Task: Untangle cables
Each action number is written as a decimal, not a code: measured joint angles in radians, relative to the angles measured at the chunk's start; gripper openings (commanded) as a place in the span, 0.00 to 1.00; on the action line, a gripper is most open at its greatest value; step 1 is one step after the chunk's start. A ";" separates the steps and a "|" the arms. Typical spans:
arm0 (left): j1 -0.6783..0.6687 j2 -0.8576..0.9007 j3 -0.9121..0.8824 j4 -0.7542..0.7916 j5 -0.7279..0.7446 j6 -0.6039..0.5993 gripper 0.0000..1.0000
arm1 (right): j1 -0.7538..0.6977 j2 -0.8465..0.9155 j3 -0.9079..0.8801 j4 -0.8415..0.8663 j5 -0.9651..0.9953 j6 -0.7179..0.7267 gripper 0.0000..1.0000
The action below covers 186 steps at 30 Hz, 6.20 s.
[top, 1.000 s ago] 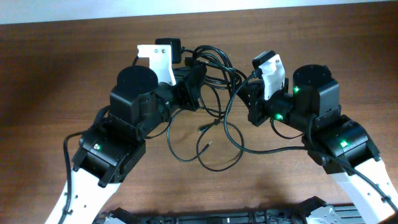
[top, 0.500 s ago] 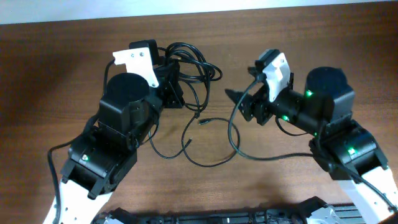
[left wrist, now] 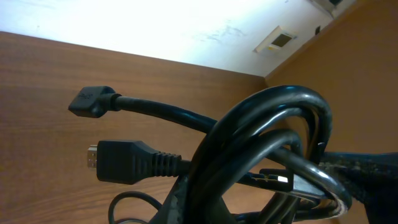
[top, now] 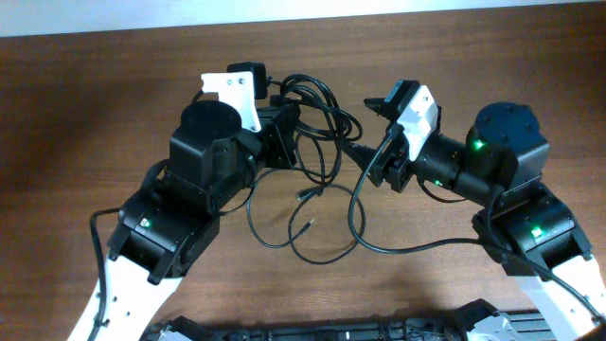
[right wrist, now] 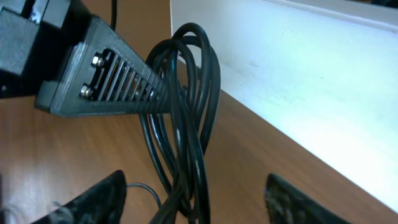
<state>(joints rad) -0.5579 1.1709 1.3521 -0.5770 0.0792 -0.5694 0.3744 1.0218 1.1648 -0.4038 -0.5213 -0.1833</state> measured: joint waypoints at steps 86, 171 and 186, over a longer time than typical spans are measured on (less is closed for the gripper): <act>-0.045 -0.052 0.001 -0.025 -0.211 -0.013 0.00 | -0.003 0.000 -0.002 -0.077 0.100 0.051 0.67; -0.159 -0.002 0.001 -0.092 -0.190 0.032 0.00 | -0.003 0.000 -0.004 -0.173 0.299 0.108 0.69; -0.159 -0.002 0.001 -0.028 -0.110 0.032 0.00 | -0.003 0.000 -0.004 -0.141 0.029 0.049 0.47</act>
<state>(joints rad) -0.7170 1.1690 1.3533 -0.6048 -0.0307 -0.5369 0.3717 1.0218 1.1610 -0.5446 -0.4919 -0.1345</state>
